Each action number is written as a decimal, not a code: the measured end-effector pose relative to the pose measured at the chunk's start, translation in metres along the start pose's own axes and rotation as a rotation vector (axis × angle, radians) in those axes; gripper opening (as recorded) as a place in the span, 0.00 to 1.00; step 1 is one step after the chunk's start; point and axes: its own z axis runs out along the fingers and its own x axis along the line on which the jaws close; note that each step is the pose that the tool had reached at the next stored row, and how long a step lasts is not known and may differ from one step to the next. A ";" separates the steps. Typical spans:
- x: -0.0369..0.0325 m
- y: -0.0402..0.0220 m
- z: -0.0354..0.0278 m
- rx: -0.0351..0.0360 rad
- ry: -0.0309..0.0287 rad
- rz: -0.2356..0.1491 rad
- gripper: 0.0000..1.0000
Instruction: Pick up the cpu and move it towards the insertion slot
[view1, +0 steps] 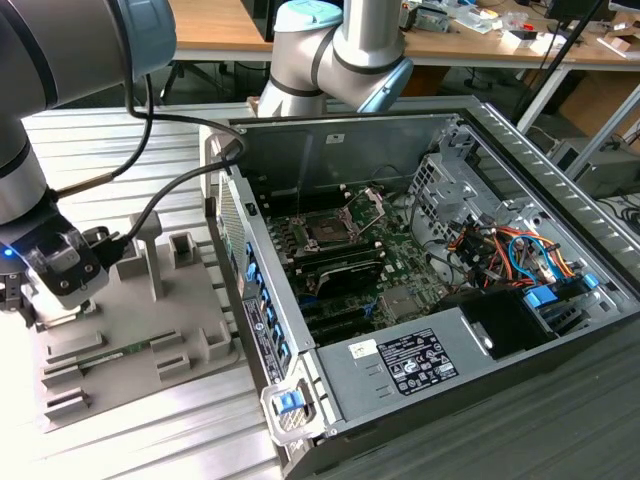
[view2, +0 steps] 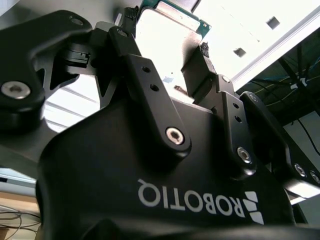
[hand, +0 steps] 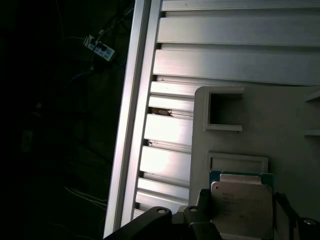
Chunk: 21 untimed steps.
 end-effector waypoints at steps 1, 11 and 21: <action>0.0000 0.0000 -0.0007 0.0001 0.0001 0.000 0.55; 0.0000 0.0001 -0.0045 0.0000 0.0000 0.000 0.55; 0.0000 0.0003 -0.0087 0.0001 0.0001 0.000 0.55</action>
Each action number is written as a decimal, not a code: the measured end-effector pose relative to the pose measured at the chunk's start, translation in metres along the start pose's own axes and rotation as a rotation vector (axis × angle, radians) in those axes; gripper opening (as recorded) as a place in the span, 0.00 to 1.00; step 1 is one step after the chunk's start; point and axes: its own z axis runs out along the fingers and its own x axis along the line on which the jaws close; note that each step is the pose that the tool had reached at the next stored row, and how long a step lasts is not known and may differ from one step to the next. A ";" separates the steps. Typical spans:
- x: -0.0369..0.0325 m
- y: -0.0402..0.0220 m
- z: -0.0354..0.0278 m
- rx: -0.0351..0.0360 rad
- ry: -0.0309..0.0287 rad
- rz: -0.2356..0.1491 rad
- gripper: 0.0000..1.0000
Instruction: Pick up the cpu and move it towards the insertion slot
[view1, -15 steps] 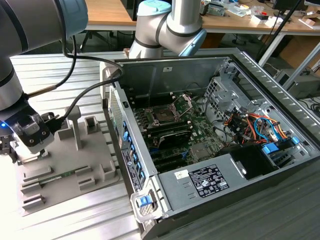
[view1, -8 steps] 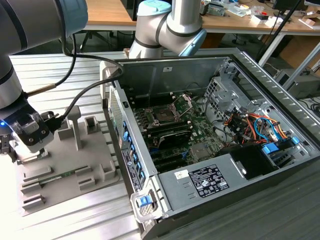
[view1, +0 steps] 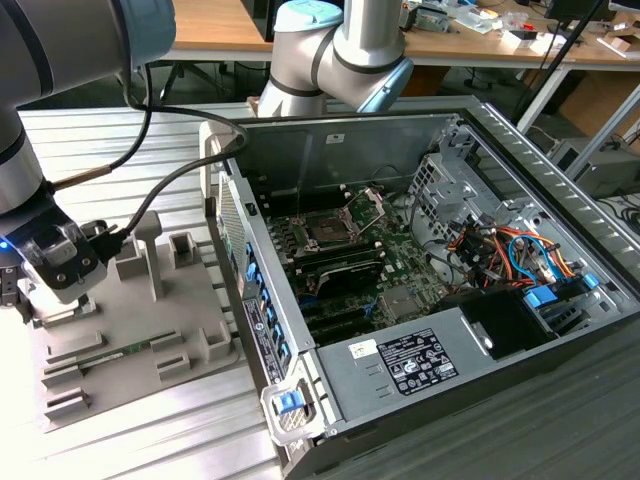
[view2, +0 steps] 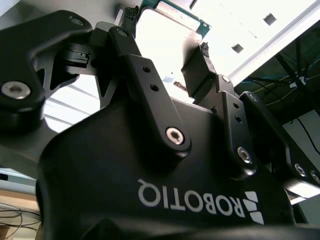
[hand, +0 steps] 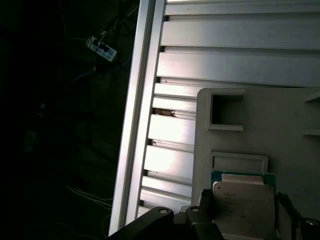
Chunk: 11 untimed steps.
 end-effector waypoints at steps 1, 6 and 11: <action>0.0000 0.0000 -0.0004 0.0000 0.0000 0.000 0.55; 0.0000 0.0001 -0.0029 0.0000 -0.0001 0.000 0.55; 0.0000 0.0002 -0.0048 0.0000 0.0000 0.000 0.55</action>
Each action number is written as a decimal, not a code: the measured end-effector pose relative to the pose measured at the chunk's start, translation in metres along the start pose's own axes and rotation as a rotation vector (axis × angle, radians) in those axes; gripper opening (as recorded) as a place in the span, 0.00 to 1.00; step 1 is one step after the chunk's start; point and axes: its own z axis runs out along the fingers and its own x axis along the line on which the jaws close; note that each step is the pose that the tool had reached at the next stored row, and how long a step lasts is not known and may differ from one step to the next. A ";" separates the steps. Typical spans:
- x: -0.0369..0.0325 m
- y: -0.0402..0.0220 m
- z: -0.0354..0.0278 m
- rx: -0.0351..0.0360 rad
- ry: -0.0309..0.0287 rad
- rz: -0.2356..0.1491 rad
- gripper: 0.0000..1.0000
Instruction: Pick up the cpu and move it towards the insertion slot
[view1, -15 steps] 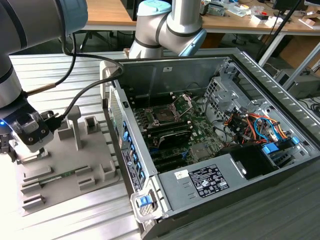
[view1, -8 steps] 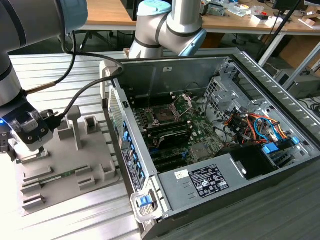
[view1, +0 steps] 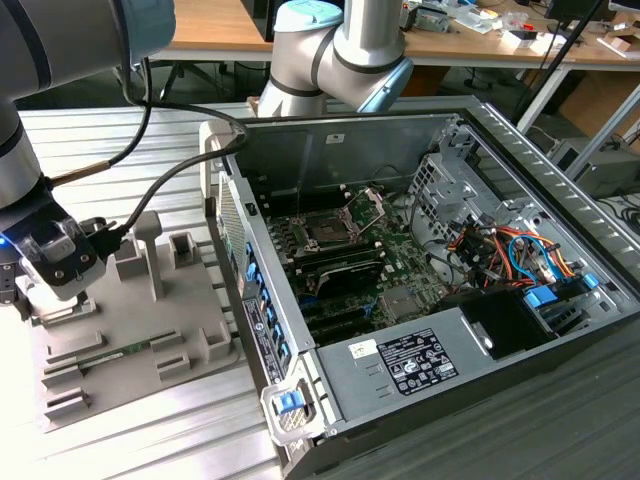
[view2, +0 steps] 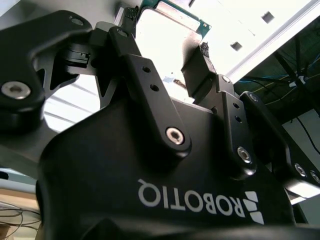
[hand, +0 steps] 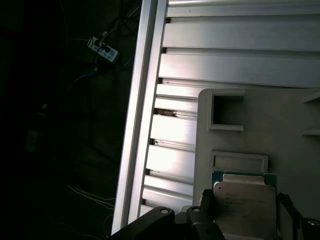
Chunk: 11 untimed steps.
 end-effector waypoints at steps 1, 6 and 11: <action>0.0000 0.0000 -0.0004 0.0000 -0.0001 0.000 0.55; 0.0000 0.0001 -0.0031 0.0000 -0.0001 0.000 0.55; 0.0000 0.0002 -0.0055 0.0000 0.0000 0.000 0.55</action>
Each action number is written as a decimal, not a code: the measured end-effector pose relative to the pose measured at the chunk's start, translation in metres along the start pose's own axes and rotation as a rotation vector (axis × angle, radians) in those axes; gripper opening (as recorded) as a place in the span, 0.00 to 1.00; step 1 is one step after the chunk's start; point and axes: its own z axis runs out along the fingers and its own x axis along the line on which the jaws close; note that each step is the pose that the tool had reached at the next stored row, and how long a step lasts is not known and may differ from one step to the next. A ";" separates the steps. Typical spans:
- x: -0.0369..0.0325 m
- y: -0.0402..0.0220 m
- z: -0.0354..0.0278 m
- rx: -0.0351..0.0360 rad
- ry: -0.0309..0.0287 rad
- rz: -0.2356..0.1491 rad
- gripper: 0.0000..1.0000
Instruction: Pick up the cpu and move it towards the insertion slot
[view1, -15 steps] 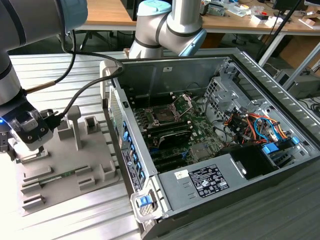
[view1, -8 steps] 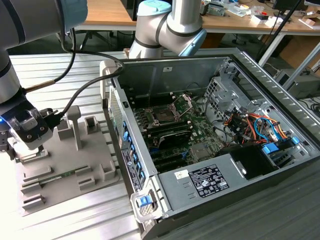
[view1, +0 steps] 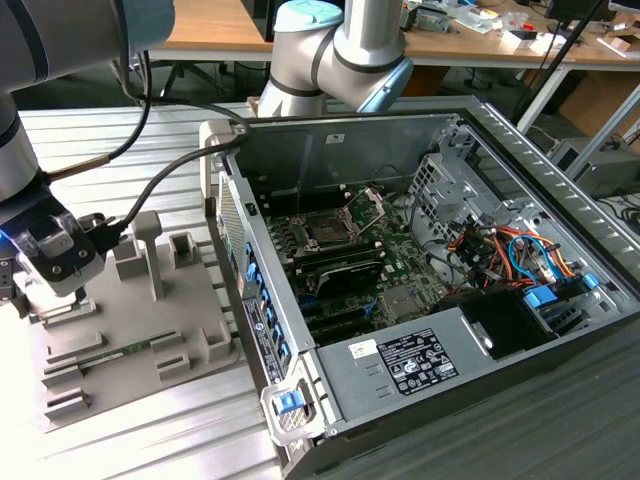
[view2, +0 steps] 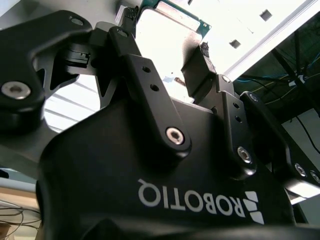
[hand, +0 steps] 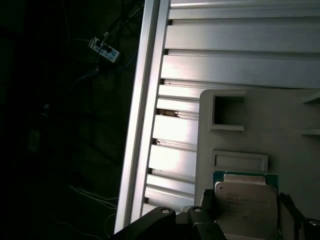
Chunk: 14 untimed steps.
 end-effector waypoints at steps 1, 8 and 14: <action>0.0000 0.0000 -0.0003 0.0000 -0.0001 0.000 0.55; 0.0000 0.0001 -0.0034 0.0000 -0.0001 0.000 0.55; 0.0000 0.0002 -0.0062 0.0000 0.0000 0.000 0.55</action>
